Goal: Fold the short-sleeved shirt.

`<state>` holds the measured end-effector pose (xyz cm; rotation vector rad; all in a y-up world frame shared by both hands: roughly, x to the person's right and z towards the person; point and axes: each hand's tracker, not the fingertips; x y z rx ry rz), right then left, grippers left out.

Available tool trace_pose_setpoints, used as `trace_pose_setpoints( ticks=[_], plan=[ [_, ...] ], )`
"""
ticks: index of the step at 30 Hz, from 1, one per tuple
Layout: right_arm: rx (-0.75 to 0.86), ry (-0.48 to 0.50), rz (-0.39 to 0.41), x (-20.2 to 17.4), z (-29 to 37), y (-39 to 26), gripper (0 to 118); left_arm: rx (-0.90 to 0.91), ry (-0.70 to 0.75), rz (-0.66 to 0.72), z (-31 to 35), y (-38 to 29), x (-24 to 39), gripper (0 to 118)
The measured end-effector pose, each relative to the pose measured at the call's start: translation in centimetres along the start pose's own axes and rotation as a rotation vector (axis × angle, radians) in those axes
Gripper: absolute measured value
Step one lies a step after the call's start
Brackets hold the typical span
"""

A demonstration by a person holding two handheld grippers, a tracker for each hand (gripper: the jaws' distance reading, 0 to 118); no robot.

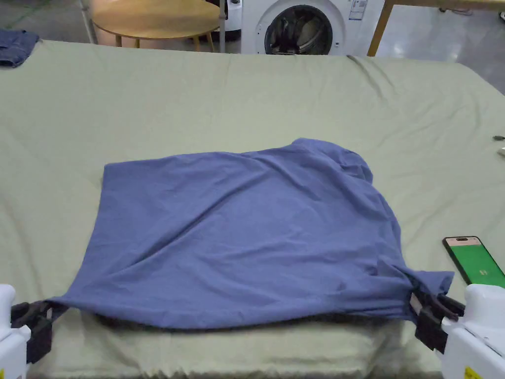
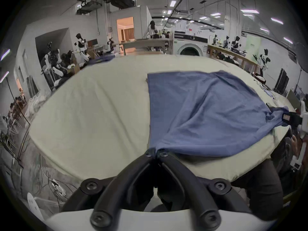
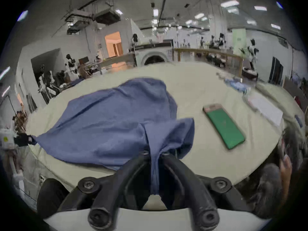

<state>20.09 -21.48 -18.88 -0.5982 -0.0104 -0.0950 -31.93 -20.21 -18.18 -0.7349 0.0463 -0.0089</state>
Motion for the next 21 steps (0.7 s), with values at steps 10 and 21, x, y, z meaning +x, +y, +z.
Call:
trace_pose_setpoints(
  ticks=[10,21],
  plan=[
    [-0.039,-0.139,0.11,-2.5,-11.8,10.1,3,-0.078,0.026,-0.003,-11.8,12.7,1.3,0],
    [-0.097,-0.122,0.072,-2.8,-14.7,8.8,113,-0.061,0.002,0.081,-14.4,11.1,1.4,118]
  ],
)
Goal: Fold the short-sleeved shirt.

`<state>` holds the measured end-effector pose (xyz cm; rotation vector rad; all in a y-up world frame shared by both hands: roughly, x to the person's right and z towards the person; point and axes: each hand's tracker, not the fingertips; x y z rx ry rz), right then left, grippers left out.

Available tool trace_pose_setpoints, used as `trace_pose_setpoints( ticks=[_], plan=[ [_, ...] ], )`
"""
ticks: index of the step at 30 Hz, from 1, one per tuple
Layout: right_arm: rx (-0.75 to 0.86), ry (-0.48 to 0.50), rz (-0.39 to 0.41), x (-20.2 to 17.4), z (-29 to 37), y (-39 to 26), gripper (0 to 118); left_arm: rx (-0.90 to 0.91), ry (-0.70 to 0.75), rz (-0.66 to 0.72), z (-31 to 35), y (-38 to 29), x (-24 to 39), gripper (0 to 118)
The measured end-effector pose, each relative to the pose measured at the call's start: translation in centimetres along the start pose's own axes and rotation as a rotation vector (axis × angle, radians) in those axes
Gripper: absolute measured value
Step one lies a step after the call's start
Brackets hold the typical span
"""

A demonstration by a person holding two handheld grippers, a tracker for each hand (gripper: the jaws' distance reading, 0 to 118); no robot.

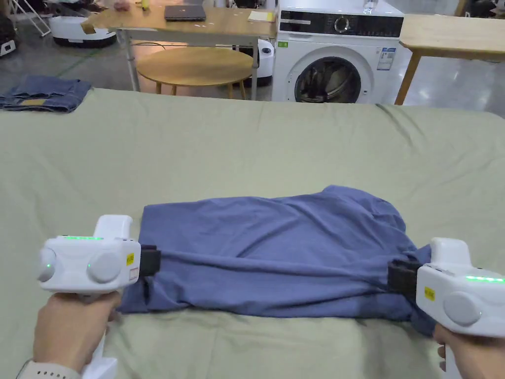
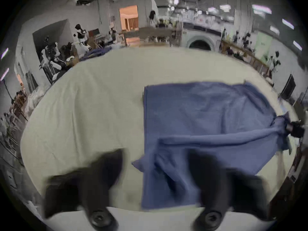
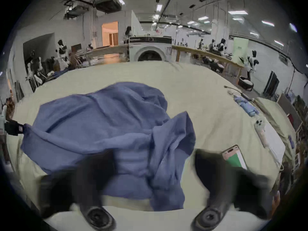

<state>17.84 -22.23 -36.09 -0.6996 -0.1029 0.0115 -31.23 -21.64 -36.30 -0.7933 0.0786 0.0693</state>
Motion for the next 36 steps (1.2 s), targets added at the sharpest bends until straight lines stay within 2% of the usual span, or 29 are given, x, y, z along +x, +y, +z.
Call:
trace_pose_setpoints(
  ticks=[2,4,5,6,7,8,11,12,14,17,20,21,22,23,24,25,27,30,32,35,36],
  plan=[
    [0.125,0.027,0.017,-1.9,3.9,-0.1,113,0.111,-0.023,0.0,2.9,-0.7,1.1,118],
    [0.21,0.109,-0.012,-4.2,7.4,-0.6,110,0.193,-0.063,0.005,5.7,-1.9,2.7,113],
    [0.24,0.132,-0.019,-5.2,8.5,-1.1,100,0.212,-0.087,0.006,6.5,-2.4,3.7,95],
    [0.271,0.161,-0.023,-6.3,9.7,-1.7,64,0.231,-0.103,0.004,7.3,-3.3,4.7,39],
    [0.279,0.19,-0.021,-7.3,10.5,-2.4,12,0.232,-0.102,-0.008,7.9,-4.3,5.5,0],
    [0.264,0.218,-0.022,-8.0,11.0,-2.9,0,0.232,-0.103,-0.018,8.3,-5.0,6.3,0],
    [0.251,0.193,-0.012,-10.0,11.7,-4.1,0,0.188,-0.046,-0.088,8.4,-7.0,7.7,0],
    [0.266,0.163,0.004,-10.5,12.0,-4.7,0,0.207,-0.07,-0.075,8.6,-7.3,7.6,0],
    [0.242,0.203,0.017,-10.4,12.4,-5.0,0,0.176,-0.086,-0.054,8.5,-7.7,7.2,0],
    [0.253,0.19,0.0,-9.5,12.6,-5.2,0,0.187,-0.049,-0.032,8.9,-8.0,5.3,0],
    [0.244,0.189,-0.016,-8.1,12.6,-5.1,0,0.144,-0.047,0.115,8.3,-8.4,1.6,0],
    [0.245,0.175,-0.021,-7.7,12.6,-5.3,0,0.123,-0.044,0.187,8.1,-8.7,0.2,4],
    [0.237,0.166,-0.033,-7.2,12.5,-5.4,0,0.119,-0.031,0.238,7.7,-9.1,-1.0,11],
    [0.222,0.17,-0.053,-6.7,12.1,-5.4,0,0.119,-0.015,0.239,7.3,-9.4,-1.7,44],
    [0.217,0.176,-0.064,-6.4,11.7,-5.5,0,0.107,0.003,0.222,6.8,-9.4,-1.8,100],
    [0.214,0.166,-0.062,-6.1,11.2,-5.7,0,0.082,0.045,0.204,6.3,-9.5,-2.1,118],
    [0.198,0.141,-0.046,-5.5,10.4,-6.0,0,0.03,0.008,0.2,4.9,-9.3,-2.2,118],
    [0.176,0.115,-0.048,-3.7,9.5,-6.7,0,0.05,0.028,0.184,3.7,-8.5,-1.4,117],
    [0.162,0.073,-0.034,-2.3,8.9,-7.1,0,0.037,0.043,0.136,2.2,-7.6,-0.9,112],
    [0.126,-0.006,-0.037,0.4,7.8,-7.7,0,0.031,0.063,0.116,0.1,-6.0,0.0,82],
    [0.11,-0.024,-0.049,1.2,7.4,-7.8,0,0.014,0.061,0.11,-0.7,-5.6,0.1,60]
  ],
)
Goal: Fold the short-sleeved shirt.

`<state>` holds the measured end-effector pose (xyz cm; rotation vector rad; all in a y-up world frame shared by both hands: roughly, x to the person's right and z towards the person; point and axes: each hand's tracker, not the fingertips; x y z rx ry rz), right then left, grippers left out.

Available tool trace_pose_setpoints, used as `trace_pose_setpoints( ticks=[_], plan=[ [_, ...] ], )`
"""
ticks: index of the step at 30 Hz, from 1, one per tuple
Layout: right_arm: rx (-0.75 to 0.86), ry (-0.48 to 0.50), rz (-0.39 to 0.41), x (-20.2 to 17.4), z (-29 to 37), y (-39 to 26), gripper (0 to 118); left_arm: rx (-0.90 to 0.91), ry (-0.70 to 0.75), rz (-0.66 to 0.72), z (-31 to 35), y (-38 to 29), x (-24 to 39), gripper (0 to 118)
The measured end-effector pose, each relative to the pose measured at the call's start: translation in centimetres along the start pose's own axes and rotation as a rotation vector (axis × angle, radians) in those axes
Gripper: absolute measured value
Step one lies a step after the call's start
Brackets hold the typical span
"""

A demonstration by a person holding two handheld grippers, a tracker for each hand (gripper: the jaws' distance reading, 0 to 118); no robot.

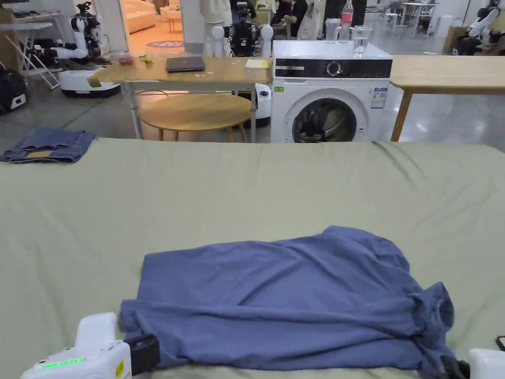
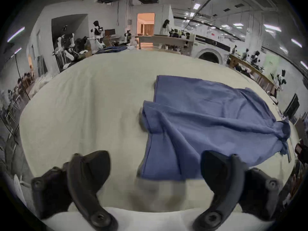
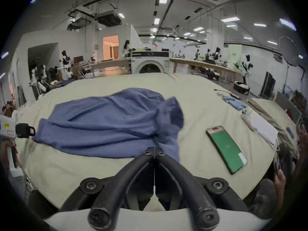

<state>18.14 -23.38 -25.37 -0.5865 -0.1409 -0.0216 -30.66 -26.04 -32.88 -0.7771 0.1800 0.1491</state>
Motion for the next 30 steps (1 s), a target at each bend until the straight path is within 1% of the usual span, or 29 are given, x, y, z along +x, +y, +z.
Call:
trace_pose_setpoints(
  ticks=[1,2,3,4,5,6,7,8,9,10,11,12,13,14,15,16,18,19,20,22,23,24,26,28,30],
  plan=[
    [-0.017,-0.021,-0.02,1.1,-0.6,-0.1,0,-0.03,0.021,-0.021,-1.4,0.2,0.3,59],
    [-0.028,-0.037,-0.034,1.8,-1.0,-0.1,0,-0.064,0.047,-0.048,-2.4,0.3,0.6,52],
    [-0.037,-0.05,-0.038,2.4,-1.6,-0.1,6,-0.117,0.05,-0.083,-3.4,0.1,0.9,35],
    [-0.046,-0.047,-0.03,2.7,-2.3,0.2,26,-0.142,0.019,-0.103,-4.0,-0.3,1.3,16],
    [-0.065,-0.045,-0.021,3.1,-3.1,0.4,60,-0.081,0.052,-0.112,-3.1,-0.4,1.7,2],
    [-0.091,-0.039,0.001,3.3,-4.0,0.6,103,-0.077,0.029,-0.119,-2.5,-0.1,1.7,2],
    [-0.123,-0.024,0.029,3.4,-4.9,0.8,114,-0.084,0.014,-0.119,-2.1,0.3,1.7,2],
    [-0.144,-0.006,0.042,3.3,-5.8,1.0,114,-0.067,0.013,-0.121,-1.6,0.5,1.3,2],
    [-0.143,0.002,0.032,3.3,-6.6,1.3,114,-0.046,0.004,-0.116,-1.0,0.7,0.9,2],
    [-0.134,0.005,0.031,3.4,-7.2,1.5,114,-0.033,-0.019,-0.1,-0.5,1.1,0.5,2],
    [-0.108,0.036,0.026,3.4,-7.6,1.6,113,-0.027,-0.021,-0.089,-0.2,1.3,0.4,2],
    [-0.082,0.03,0.025,3.2,-7.7,1.8,95,-0.024,-0.022,-0.095,0.1,1.4,0.4,2],
    [-0.095,0.029,0.025,3.0,-8.4,1.9,63,-0.021,-0.02,-0.102,0.3,1.4,0.5,2],
    [-0.106,0.035,0.027,2.8,-9.1,1.8,50,-0.019,-0.018,-0.108,0.3,1.4,0.6,2],
    [-0.146,0.056,0.028,2.6,-9.8,1.6,38,-0.018,-0.017,-0.111,0.2,1.3,0.6,2],
    [-0.191,0.09,0.033,2.3,-10.2,1.3,30,-0.02,-0.014,-0.114,-0.1,1.1,0.7,2],
    [-0.248,0.116,0.046,2.1,-11.5,1.0,21,-0.028,-0.014,-0.115,-0.6,0.6,0.7,2],
    [-0.256,0.139,0.01,2.1,-11.8,0.8,12,-0.032,-0.024,-0.103,-0.7,0.4,0.5,1],
    [-0.239,0.12,0.019,2.4,-11.4,1.1,8,-0.034,-0.023,-0.097,-0.9,0.1,0.4,1],
    [-0.239,0.177,0.003,2.7,-10.3,2.0,8,-0.035,-0.028,-0.096,-0.9,-0.4,0.1,1],
    [-0.221,0.181,-0.01,2.7,-9.6,2.3,8,-0.036,-0.029,-0.096,-0.7,-0.5,0.0,1],
    [-0.185,0.156,-0.009,2.6,-8.3,2.6,8,-0.029,-0.027,-0.097,-0.2,-0.6,-0.1,1],
    [-0.149,0.172,-0.04,2.7,-5.8,3.8,8,-0.005,-0.041,-0.091,1.6,-0.3,-0.3,1],
    [-0.11,0.169,-0.031,2.5,-3.0,4.8,8,0.0,-0.076,-0.091,3.6,0.4,-0.8,1],
    [-0.068,0.152,-0.014,2.4,0.1,5.6,8,0.048,-0.085,-0.102,6.1,1.0,-1.5,1]
  ],
)
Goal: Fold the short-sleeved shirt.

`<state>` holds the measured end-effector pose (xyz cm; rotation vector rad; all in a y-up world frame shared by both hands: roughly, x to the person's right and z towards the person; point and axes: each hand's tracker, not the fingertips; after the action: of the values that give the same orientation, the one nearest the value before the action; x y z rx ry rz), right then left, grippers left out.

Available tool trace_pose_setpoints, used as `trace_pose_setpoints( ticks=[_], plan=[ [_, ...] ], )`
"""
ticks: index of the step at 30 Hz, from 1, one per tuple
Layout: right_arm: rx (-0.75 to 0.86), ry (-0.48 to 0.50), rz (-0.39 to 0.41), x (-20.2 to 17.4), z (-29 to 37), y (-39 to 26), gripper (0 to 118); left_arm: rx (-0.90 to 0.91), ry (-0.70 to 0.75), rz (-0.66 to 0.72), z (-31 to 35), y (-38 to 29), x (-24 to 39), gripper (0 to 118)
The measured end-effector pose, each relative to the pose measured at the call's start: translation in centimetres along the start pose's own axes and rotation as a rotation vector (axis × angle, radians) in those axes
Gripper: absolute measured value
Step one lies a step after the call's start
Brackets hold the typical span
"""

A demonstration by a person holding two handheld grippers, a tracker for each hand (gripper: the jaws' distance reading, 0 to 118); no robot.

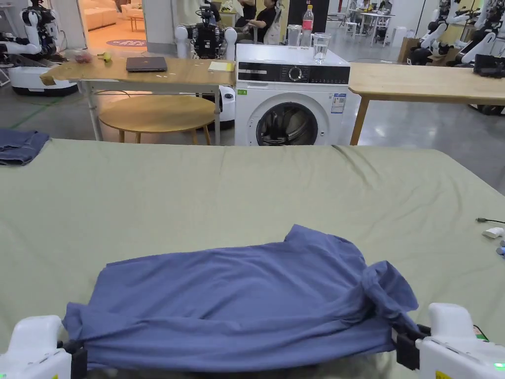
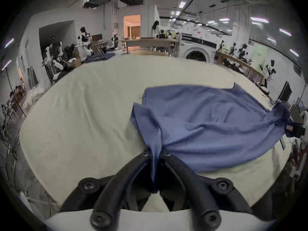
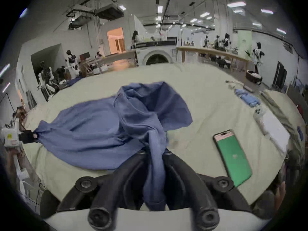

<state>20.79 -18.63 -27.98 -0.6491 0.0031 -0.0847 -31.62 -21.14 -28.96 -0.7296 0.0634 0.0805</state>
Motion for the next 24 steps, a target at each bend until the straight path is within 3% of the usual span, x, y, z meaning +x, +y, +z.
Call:
trace_pose_setpoints(
  ticks=[5,9,10,11,12,13,14,16,17,18,23,24],
  plan=[
    [0.008,-0.022,0.009,-1.2,6.3,-1.4,8,0.013,-0.025,0.006,5.7,-0.5,-1.9,1],
    [-0.127,-0.049,-0.002,-1.2,5.5,-6.0,9,-0.035,-0.038,0.021,5.9,-4.6,-2.9,1],
    [-0.163,-0.057,-0.012,-1.1,4.9,-7.5,15,-0.075,-0.042,0.043,5.4,-6.1,-3.1,1],
    [-0.187,-0.063,-0.012,-1.1,4.6,-8.8,33,-0.084,-0.046,0.055,5.1,-7.2,-3.2,7],
    [-0.204,-0.063,-0.016,-1.0,4.2,-10.2,77,-0.079,-0.048,0.093,4.9,-8.5,-3.5,31],
    [-0.212,-0.058,-0.029,-0.8,4.1,-11.2,102,-0.068,-0.051,0.132,4.9,-9.3,-3.6,58],
    [-0.206,-0.051,-0.032,-0.6,4.0,-11.9,106,-0.073,-0.051,0.127,5.1,-9.7,-3.7,67],
    [-0.173,-0.03,0.026,-1.1,4.8,-11.9,109,-0.036,-0.02,0.076,6.1,-9.5,-3.1,84],
    [-0.154,-0.056,0.063,-1.8,5.6,-11.2,108,-0.023,-0.008,0.033,6.6,-8.8,-2.8,101],
    [-0.102,-0.051,0.09,-2.4,6.7,-10.2,108,-0.018,-0.015,0.004,7.1,-8.1,-2.5,107],
    [0.213,0.021,0.083,-6.6,10.8,-3.9,108,0.176,-0.011,-0.075,10.1,-3.1,1.7,107],
    [0.26,0.024,0.098,-7.6,11.1,-3.0,102,0.18,-0.025,-0.091,10.3,-2.3,2.8,102]
  ],
)
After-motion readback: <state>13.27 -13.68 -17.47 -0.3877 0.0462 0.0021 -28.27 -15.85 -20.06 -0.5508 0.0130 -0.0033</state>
